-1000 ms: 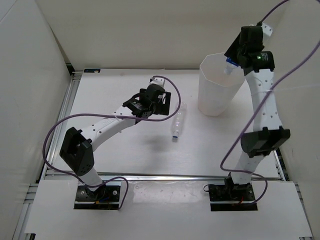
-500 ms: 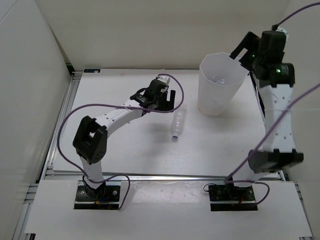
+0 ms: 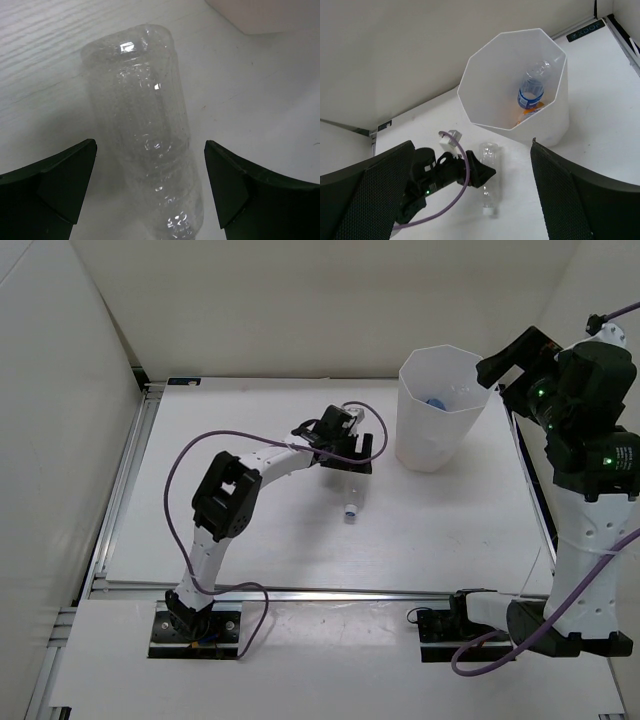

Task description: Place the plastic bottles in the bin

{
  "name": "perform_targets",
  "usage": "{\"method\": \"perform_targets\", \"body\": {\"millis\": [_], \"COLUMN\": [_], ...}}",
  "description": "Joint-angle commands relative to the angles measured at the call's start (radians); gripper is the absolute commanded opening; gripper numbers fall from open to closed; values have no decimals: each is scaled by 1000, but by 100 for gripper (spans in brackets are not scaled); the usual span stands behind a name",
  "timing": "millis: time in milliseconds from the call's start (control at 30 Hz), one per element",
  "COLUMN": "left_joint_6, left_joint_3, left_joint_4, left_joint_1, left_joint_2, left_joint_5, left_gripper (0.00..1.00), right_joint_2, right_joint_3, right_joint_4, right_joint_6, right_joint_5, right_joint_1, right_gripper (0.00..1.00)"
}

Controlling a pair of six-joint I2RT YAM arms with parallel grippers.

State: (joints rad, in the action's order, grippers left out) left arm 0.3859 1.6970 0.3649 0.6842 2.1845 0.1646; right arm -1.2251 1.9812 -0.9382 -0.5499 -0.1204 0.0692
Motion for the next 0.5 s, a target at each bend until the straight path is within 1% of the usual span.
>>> {"method": "perform_targets", "body": {"millis": [0,100,133,200,233,267,333,367,400,467], "left_joint_6": [16,27,45,79,79,88,100,100,100,110], "left_joint_3": [94,141,153,165,165,174,174,174,174,211], "left_joint_4": [-17,-17,-17,-4,-4,-4,-4,-4,-4,-4], "left_joint_1": [2,2,2,2,2,2,2,2,-9,-20], "left_joint_2": [40,118,133,156,156,156,140,124,124,98], "left_joint_5": [125,211,211,220,234,234,204,190,172,142], "left_gripper": [100,100,100,92,80,70,49,33,30,30], "right_joint_2": [39,53,53,53,53,53,53,53,62,62], "right_joint_3": [11,-38,-38,-38,-38,-38,-47,-56,-56,-85], "right_joint_4": [-34,-68,-82,-119,-119,-119,-119,-119,-119,-119], "right_joint_6": [5,5,5,5,5,5,14,15,24,24], "right_joint_5": [5,-4,-4,5,5,5,-5,-18,-18,-27], "right_joint_1": [-6,-6,-15,-16,-16,-16,-16,-16,-25,-25], "right_gripper": [100,100,100,100,100,100,100,100,100,100]}}
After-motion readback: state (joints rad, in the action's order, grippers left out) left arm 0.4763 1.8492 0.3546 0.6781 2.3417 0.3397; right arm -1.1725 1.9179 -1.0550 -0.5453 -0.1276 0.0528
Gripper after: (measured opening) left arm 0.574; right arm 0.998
